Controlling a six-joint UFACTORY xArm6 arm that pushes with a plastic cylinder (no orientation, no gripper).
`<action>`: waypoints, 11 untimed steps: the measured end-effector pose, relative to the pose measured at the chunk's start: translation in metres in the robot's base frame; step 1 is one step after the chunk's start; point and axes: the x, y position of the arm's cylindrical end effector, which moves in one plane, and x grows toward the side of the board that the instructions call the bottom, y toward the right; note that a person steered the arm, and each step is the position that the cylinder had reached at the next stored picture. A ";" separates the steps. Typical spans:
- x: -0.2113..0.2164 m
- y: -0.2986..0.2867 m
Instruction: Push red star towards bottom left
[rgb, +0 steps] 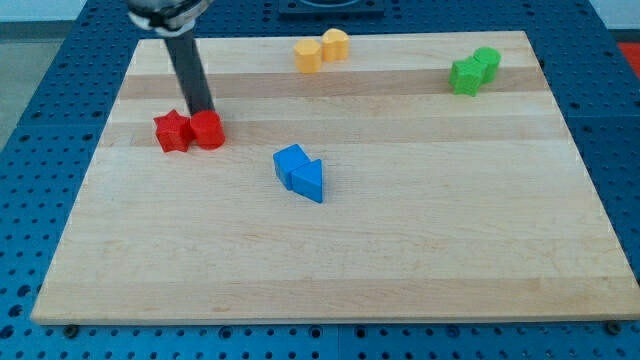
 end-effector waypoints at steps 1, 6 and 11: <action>0.043 -0.015; 0.152 -0.077; -0.031 -0.084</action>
